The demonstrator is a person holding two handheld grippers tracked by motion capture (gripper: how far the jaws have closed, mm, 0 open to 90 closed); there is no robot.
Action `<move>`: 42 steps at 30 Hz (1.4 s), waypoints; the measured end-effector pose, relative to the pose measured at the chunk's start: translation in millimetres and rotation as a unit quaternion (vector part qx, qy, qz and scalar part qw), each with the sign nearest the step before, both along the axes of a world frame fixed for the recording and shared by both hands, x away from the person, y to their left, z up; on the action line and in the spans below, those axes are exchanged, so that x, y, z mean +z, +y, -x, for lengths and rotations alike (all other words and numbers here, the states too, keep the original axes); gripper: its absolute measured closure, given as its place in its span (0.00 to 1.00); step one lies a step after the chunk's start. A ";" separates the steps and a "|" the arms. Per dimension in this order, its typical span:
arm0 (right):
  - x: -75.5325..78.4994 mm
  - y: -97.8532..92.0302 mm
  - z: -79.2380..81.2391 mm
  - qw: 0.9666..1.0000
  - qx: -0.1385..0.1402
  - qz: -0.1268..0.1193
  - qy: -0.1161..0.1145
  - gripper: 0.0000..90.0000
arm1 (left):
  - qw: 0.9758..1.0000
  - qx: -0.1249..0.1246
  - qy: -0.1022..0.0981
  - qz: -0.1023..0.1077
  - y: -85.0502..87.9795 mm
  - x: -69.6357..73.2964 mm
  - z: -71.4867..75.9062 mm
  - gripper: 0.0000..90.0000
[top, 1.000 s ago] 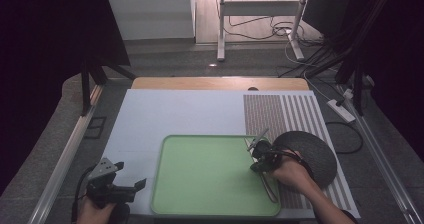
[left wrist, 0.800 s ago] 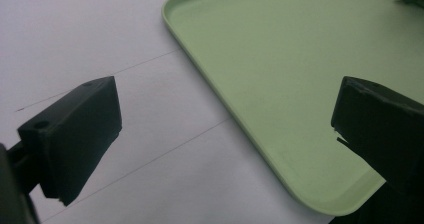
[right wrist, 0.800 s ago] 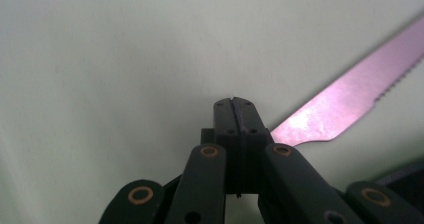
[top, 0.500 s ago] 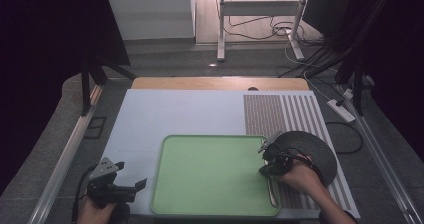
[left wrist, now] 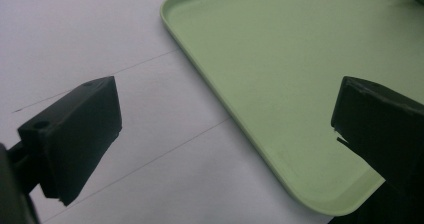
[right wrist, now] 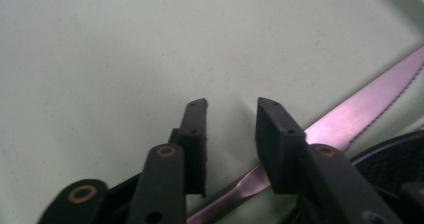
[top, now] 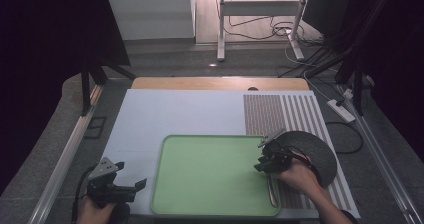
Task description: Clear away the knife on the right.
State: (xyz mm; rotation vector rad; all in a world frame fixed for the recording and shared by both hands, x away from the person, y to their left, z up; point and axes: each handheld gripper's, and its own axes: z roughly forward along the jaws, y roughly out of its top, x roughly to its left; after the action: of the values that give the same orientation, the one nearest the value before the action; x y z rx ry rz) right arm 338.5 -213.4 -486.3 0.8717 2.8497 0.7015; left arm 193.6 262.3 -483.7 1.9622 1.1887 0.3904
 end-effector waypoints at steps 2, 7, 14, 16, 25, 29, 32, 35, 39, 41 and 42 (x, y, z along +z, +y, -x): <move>1.7 -1.1 -0.3 1.000 -0.004 -0.005 -0.006 0.65 | 1.000 0.000 0.000 0.000 0.1 0.1 0.0 0.01; 4.6 -2.6 0.0 1.000 -0.009 -0.016 -0.013 0.57 | 1.000 0.000 0.001 0.000 0.2 0.1 0.0 0.01; 6.6 -3.4 0.6 0.999 -0.012 -0.021 -0.021 0.46 | 1.000 0.000 0.000 0.000 0.2 0.1 0.2 0.01; 7.7 -4.3 1.0 0.999 -0.016 -0.023 -0.027 0.42 | 1.000 0.000 0.000 0.001 0.3 0.1 0.2 0.01; 13.1 -10.1 1.0 0.998 -0.036 -0.025 -0.052 0.28 | 1.000 0.000 0.000 0.002 0.5 0.2 0.3 0.01; 14.8 -11.0 1.5 0.997 -0.036 -0.026 -0.056 0.24 | 1.000 0.001 0.000 0.003 0.7 0.2 0.4 0.01; 17.0 -12.7 3.0 0.997 -0.038 -0.029 -0.064 0.20 | 1.000 0.001 -0.001 0.003 0.9 0.2 0.5 0.01; 17.8 -14.1 3.8 0.997 -0.039 -0.031 -0.066 0.19 | 1.000 0.001 -0.001 0.003 0.9 0.2 0.5 0.01; 17.0 -17.2 6.8 0.996 -0.044 -0.031 -0.065 0.14 | 1.000 0.001 -0.001 0.004 1.4 0.2 0.4 0.01; 16.7 -17.7 7.0 0.996 -0.043 -0.032 -0.065 0.13 | 1.000 0.001 0.000 0.005 1.5 0.2 0.4 0.01; 16.6 -18.5 7.5 0.996 -0.046 -0.032 -0.066 0.13 | 1.000 0.001 -0.001 0.005 1.6 0.2 0.4 0.01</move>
State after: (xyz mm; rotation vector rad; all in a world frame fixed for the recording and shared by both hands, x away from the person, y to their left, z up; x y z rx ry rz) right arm 331.1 -232.0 -469.7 0.9209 2.6663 0.8115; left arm 193.2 263.9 -483.5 1.9516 1.1902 0.3858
